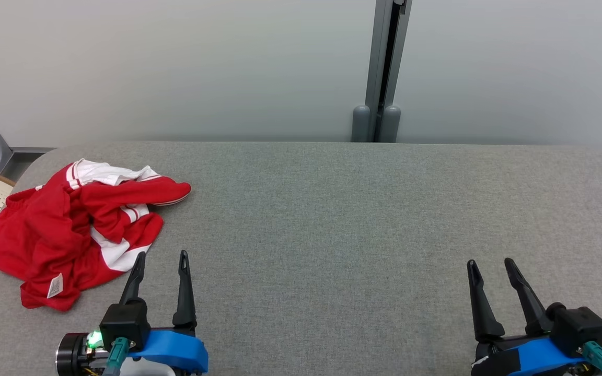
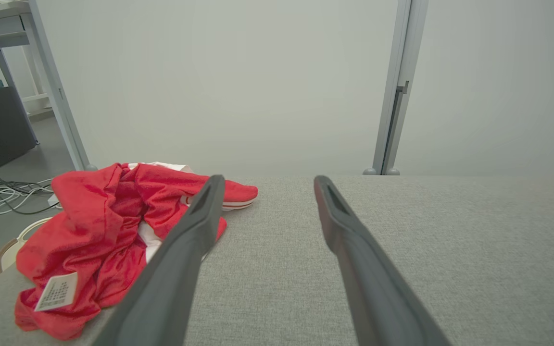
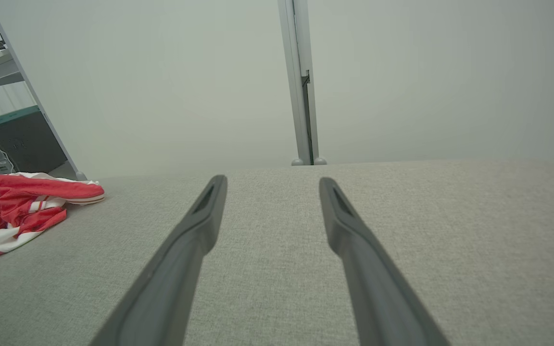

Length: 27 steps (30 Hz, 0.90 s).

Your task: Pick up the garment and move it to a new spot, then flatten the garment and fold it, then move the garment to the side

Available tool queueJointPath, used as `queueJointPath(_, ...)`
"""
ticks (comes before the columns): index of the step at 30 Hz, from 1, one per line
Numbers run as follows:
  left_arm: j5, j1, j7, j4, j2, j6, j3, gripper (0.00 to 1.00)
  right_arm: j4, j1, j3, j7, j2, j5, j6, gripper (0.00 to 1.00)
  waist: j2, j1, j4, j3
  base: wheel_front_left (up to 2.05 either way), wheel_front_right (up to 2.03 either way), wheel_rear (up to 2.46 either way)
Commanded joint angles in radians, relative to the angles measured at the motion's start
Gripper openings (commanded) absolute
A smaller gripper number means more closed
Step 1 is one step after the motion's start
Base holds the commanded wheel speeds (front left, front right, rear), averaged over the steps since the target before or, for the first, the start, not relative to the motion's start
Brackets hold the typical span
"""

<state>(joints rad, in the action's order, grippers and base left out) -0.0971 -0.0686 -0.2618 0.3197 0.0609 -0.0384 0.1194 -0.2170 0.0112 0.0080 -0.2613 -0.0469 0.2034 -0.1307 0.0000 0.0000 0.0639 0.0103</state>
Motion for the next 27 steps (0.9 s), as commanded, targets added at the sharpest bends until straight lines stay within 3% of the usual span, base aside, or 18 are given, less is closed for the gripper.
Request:
queueJointPath(1,-0.006,-0.013,-0.005,0.001,0.005,0.001,0.0,1.0,-0.003,-0.004,-0.001,-0.006,-0.006,0.001,0.0,1.0,0.0,0.0,0.0,0.001,0.0,0.0,0.0)
queueJointPath(15,-0.015,-0.017,-0.005,0.006,0.016,-0.007,0.003,1.0,-0.008,-0.004,0.004,-0.006,-0.006,0.007,0.0,1.0,0.0,0.0,0.023,-0.002,0.0,0.0,0.0)
queueJointPath(27,-0.026,-0.028,-0.005,0.012,0.024,-0.016,-0.003,1.0,-0.007,-0.007,0.016,-0.006,-0.006,0.01,0.0,1.0,0.0,0.0,0.11,-0.016,0.0,0.0,0.0)
